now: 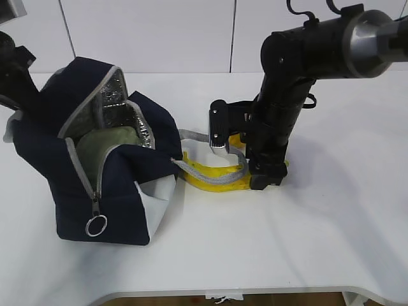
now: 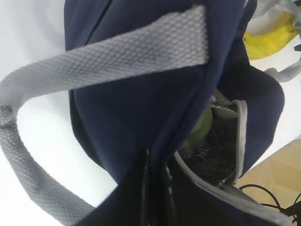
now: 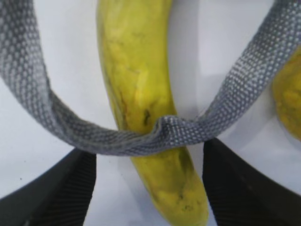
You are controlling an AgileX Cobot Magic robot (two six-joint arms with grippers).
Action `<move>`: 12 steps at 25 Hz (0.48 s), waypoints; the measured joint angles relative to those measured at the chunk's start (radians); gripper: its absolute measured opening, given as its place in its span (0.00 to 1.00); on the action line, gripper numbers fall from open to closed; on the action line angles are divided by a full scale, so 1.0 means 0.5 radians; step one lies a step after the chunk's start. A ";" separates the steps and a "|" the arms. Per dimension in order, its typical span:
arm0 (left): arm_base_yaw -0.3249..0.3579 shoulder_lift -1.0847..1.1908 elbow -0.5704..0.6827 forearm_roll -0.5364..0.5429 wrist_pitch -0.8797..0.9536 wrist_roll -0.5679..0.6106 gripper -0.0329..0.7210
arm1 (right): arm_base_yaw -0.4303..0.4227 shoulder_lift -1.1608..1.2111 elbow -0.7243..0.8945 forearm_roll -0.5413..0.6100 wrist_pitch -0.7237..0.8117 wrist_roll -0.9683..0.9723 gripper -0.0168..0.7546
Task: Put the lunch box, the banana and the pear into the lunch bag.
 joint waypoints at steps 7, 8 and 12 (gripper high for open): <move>0.000 0.000 0.000 0.004 0.000 0.000 0.04 | 0.000 0.000 0.000 0.011 0.004 0.003 0.72; 0.000 0.000 0.000 0.004 0.000 0.000 0.04 | 0.000 0.001 0.000 0.019 0.004 0.003 0.72; 0.000 0.000 0.000 0.004 0.000 0.000 0.04 | 0.000 0.009 0.000 0.061 0.004 0.004 0.72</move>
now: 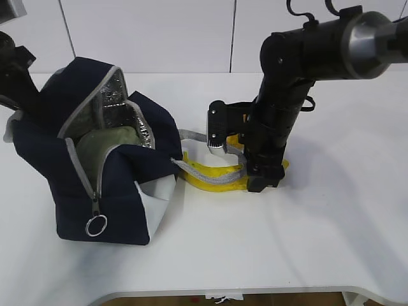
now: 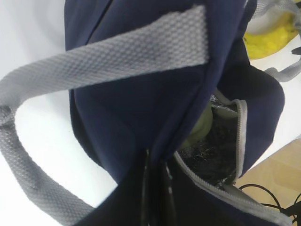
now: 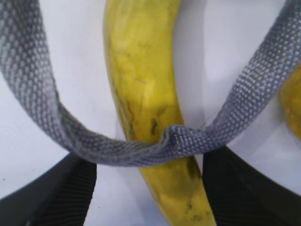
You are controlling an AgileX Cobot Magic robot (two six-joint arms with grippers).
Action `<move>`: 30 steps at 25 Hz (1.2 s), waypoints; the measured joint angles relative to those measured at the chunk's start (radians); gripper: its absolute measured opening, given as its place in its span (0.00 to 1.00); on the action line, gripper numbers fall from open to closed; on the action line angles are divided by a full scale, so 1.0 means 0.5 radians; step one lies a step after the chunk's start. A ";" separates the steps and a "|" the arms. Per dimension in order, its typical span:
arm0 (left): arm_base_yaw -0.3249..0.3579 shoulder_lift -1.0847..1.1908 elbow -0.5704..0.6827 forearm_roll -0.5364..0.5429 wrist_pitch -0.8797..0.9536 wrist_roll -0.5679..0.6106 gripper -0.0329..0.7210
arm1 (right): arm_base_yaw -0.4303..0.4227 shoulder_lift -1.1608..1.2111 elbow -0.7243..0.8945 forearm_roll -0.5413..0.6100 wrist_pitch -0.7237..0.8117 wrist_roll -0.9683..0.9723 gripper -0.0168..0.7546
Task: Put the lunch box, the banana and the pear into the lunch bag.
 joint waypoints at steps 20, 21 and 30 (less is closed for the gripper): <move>0.000 0.000 0.000 0.000 0.000 0.000 0.04 | 0.000 0.012 -0.159 0.022 0.522 0.272 0.38; 0.000 0.000 0.000 0.000 0.000 0.000 0.04 | 0.000 0.012 -0.180 0.028 0.531 0.297 0.38; 0.000 0.000 0.000 0.000 0.000 0.000 0.04 | 0.000 -0.076 -0.201 0.065 0.548 0.838 0.38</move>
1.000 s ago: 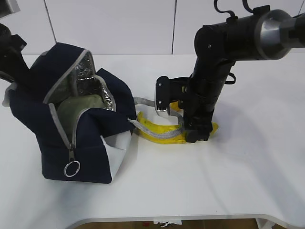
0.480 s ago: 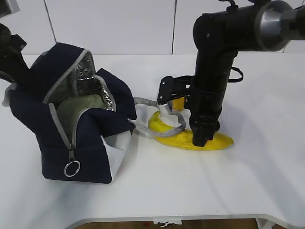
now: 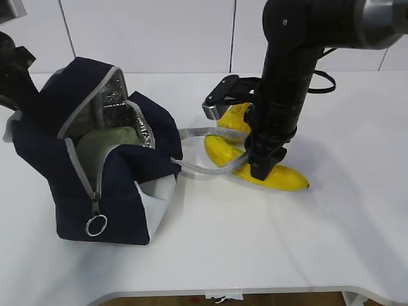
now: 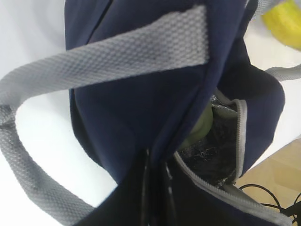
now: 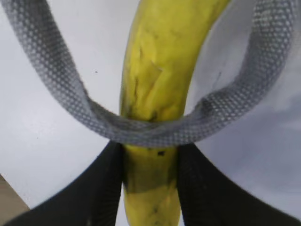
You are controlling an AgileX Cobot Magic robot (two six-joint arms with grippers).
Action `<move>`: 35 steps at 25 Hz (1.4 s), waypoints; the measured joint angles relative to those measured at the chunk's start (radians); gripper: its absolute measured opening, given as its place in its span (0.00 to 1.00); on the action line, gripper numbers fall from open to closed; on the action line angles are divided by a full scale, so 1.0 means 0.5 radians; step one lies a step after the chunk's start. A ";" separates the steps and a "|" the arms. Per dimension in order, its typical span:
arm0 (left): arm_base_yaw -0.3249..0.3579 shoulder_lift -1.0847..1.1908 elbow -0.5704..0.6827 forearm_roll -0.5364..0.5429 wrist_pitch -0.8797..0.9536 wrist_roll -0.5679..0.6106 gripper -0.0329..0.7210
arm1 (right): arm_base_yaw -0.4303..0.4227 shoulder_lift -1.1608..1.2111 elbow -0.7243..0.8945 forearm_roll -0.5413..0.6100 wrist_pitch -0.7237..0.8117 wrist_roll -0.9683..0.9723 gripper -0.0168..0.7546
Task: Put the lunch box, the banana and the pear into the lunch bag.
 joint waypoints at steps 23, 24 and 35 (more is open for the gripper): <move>0.000 0.000 0.000 0.000 0.000 0.000 0.04 | 0.000 -0.498 -0.015 -0.232 0.032 0.533 0.38; 0.000 0.000 0.000 -0.004 0.000 0.000 0.04 | 0.000 -0.527 -0.019 -0.257 0.036 0.566 0.38; 0.000 0.000 0.000 -0.258 0.000 0.000 0.04 | 0.000 -0.654 -0.315 0.791 0.014 0.781 0.38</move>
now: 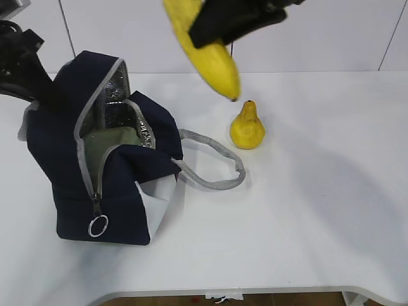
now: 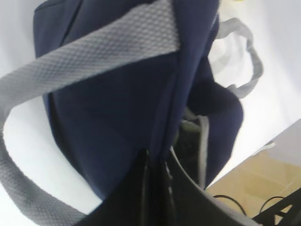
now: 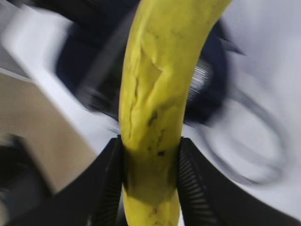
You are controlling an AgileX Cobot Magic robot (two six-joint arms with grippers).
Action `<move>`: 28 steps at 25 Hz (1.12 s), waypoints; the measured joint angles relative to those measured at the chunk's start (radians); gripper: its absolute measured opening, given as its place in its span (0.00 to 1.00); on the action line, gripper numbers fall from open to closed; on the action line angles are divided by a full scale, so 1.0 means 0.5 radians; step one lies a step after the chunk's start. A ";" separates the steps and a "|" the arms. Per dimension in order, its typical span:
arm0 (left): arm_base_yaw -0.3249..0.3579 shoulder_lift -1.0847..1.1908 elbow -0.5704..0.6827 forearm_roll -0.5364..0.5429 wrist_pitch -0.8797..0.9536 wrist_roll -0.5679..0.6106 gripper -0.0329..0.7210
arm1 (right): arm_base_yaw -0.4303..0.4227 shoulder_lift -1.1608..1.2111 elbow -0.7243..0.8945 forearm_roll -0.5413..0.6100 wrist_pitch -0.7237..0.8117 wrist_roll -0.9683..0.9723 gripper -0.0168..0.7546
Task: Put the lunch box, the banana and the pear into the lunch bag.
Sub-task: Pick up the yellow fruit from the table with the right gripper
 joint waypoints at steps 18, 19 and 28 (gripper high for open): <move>0.050 0.000 0.000 -0.239 0.000 -0.023 0.04 | 0.103 0.608 -0.001 1.101 -0.331 -0.234 0.38; 0.074 0.000 0.000 -0.239 0.000 -0.034 0.04 | 0.103 0.613 -0.001 1.101 -0.308 -0.239 0.38; 0.169 0.000 0.000 -0.390 0.004 -0.058 0.04 | 0.108 0.617 -0.001 0.936 -0.331 -0.295 0.38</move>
